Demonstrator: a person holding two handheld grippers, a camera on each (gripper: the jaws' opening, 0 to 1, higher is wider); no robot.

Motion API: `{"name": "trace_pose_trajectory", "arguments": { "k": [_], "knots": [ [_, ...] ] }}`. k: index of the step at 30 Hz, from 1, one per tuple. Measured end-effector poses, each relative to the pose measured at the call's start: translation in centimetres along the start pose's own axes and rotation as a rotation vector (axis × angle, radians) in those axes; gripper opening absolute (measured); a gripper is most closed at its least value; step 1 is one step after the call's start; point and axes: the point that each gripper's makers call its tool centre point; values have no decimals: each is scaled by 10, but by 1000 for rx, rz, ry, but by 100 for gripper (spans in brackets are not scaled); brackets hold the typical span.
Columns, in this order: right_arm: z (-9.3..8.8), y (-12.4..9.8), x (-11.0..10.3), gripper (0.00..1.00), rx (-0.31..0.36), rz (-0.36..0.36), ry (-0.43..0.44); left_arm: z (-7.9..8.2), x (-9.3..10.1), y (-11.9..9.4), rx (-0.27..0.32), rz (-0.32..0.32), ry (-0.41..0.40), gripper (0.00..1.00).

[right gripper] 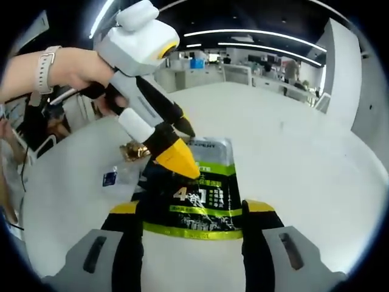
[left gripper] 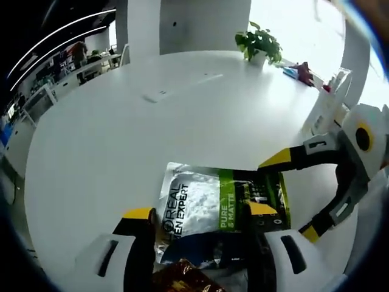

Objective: Arrange the skincare products in the storage area until every visible bottle or jar stands upright without overlapping.

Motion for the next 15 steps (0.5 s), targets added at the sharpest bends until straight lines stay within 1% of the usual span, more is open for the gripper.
{"name": "trace_pose_trajectory", "arguments": {
  "k": [4,7,9,10,11,12,14,15],
  "knots": [
    [0,-1,0,62,2,-1,-1,0,0,2,-8,-11,-14,49],
    [0,-1,1,62,9,-1,0,0,3,1,-14,-9,-15,49],
    [-1,-2,0,63,4,-9,9,1,2,2,-15,-9,-16,48],
    [-2,-4,-4,66,5,-9,12,1,2,2,-13,-8,-18,48],
    [-2,-6,-11,71,9,14,7,1,2,2,-13,-7,-19,48],
    [-3,-7,-15,78,6,20,-1,1,2,2,-12,-4,-20,48],
    [-6,-8,-22,84,-6,14,-18,1,2,2,-12,-1,-23,48],
    [-4,-8,-23,86,6,3,-15,1,2,2,-12,-1,-24,48]
  ]
}}
Point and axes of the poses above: the point that each gripper's makers call its tool centre point, and the gripper's own axes: y roughly forward along the fingers, x roughly to its right, z roughly out of its top, and after that the axes turned 10 degrees about -z, right-handed
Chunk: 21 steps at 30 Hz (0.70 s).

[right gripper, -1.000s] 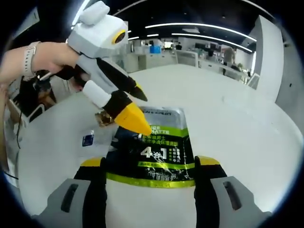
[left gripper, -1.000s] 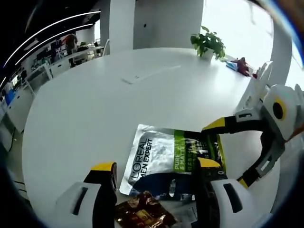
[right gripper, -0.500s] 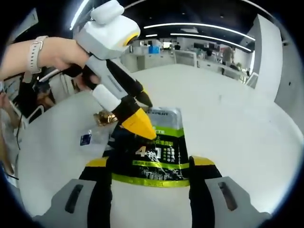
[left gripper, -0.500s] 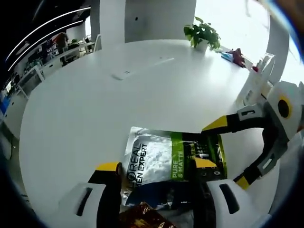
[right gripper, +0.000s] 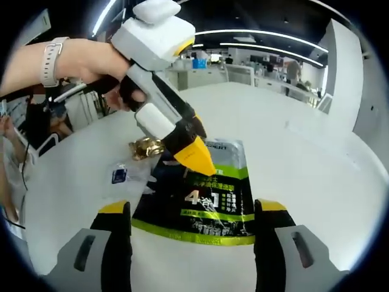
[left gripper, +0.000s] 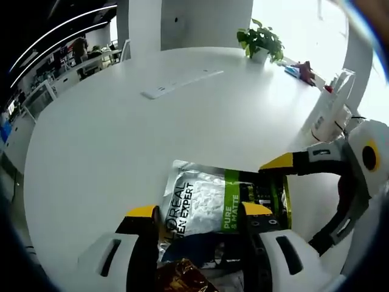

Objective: Arrange the skincare products in the storage area until every visible bottle or jar stands upright without overlapping.

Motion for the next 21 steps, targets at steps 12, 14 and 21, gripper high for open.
{"name": "trace_pose_trajectory", "arguments": {
  "k": [12,14,21],
  "knots": [
    [12,7,3,77,5,-94,52,1,13,-1,-1,4,-6,50],
    [12,9,2,77,5,-92,50,1,15,-1,-1,4,-7,51],
    [10,9,3,77,3,-87,47,1,15,0,-8,-3,-12,52]
  ]
}}
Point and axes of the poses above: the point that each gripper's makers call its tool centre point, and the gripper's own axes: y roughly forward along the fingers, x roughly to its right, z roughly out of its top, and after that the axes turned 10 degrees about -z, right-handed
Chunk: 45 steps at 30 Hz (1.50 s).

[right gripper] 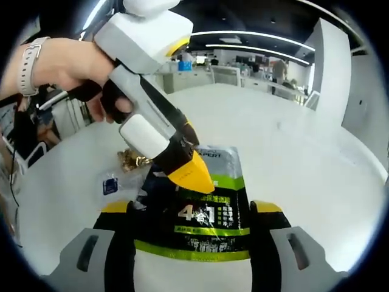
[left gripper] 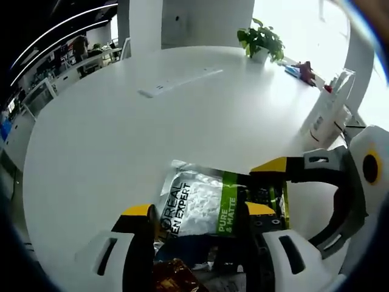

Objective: Arrange the skincare products in the storage area until every visible bottle or jar stands upright without overlapping.

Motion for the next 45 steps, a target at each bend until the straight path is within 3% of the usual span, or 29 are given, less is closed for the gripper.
{"name": "trace_pose_trajectory", "arguments": {
  "k": [10,20,27,32,45],
  "knots": [
    [-11,-16,6,77,-6,-12,9,3,18,5,2,-27,9,49],
    [-22,-31,23,75,-28,-52,3,9,52,14,3,-64,39,49],
    [-41,-41,36,76,-62,-82,53,15,57,29,8,-108,62,49],
    [-46,-50,42,76,-63,-103,63,16,56,36,8,-133,81,48],
    [-60,-66,52,77,-83,-145,100,26,83,50,-8,-169,142,47]
  ]
}}
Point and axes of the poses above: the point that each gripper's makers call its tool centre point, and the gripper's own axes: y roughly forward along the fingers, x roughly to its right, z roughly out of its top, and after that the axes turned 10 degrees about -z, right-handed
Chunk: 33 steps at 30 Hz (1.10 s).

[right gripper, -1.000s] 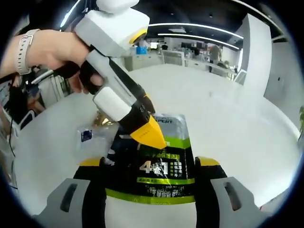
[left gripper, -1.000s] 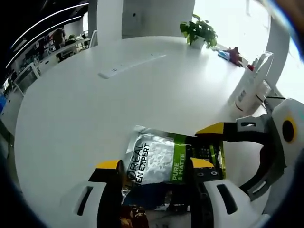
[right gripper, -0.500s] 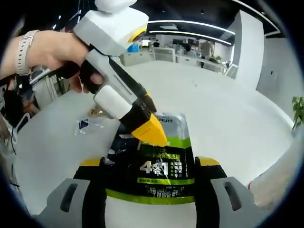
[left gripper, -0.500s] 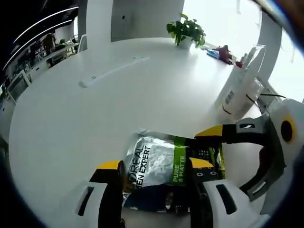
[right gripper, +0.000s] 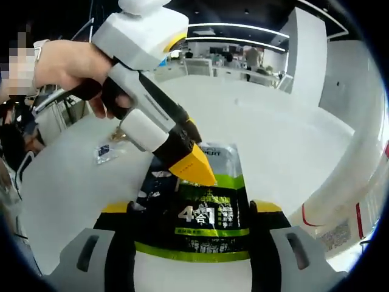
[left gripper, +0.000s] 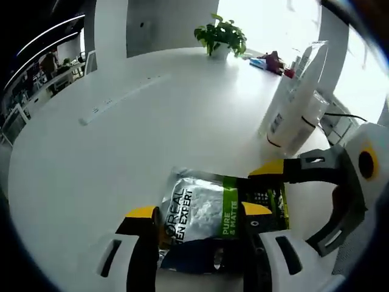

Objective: Arrange the skincare products in the storage area until every visible bottle or jar stands upright without overlapping.

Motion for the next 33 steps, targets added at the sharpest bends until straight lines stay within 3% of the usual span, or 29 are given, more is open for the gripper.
{"name": "trace_pose_trajectory", "arguments": {
  "k": [18,33],
  "knots": [
    [-20,-24,20,76,-36,-80,69,18,38,22,-10,-61,53,46],
    [-32,-40,21,77,-38,-152,125,27,68,38,-23,-109,105,46]
  ]
}}
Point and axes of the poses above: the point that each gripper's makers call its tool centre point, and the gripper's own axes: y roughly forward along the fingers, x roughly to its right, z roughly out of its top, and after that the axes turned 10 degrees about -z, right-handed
